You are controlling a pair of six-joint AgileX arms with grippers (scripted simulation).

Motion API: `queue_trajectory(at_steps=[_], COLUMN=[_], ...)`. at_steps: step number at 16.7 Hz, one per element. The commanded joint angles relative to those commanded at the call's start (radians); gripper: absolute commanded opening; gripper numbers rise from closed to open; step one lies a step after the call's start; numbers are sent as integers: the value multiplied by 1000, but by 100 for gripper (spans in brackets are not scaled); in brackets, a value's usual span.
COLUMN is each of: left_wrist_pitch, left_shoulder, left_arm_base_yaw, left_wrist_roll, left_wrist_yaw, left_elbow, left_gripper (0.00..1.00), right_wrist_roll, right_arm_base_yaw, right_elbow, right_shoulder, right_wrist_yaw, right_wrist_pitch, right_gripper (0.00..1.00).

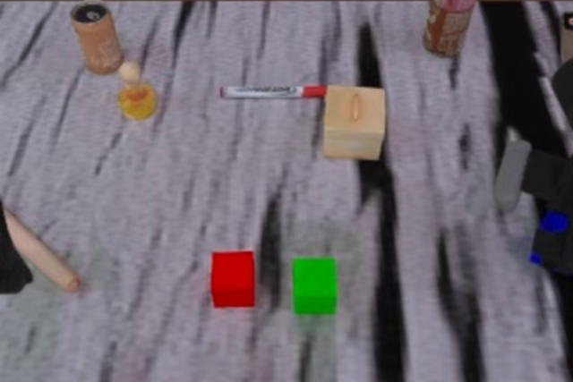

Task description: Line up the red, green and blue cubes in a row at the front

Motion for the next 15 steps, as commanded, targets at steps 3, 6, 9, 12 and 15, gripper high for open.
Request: queue_trajectory(at_steps=[3,6,9,12,15], left_wrist_pitch=[0,0,0,0,0], left_shoulder=[0,0,0,0,0], left_arm_base_yaw=[0,0,0,0,0], left_wrist_roll=[0,0,0,0,0], left_wrist_yaw=[0,0,0,0,0], left_elbow=[0,0,0,0,0], left_gripper=[100,100,100,100,100], right_wrist_roll=[20,16,17,17,17], right_arm_base_yaw=[3,7,9,12,12], right_elbow=[8,44,97,131,133], right_shoulder=[-42,-74,-130,-172,-174], right_wrist_yaw=[-8,-9,-9,-9,-9], right_wrist_pitch=[-45,-113,-229,-300,-303], right_gripper=[0,0,0,0,0])
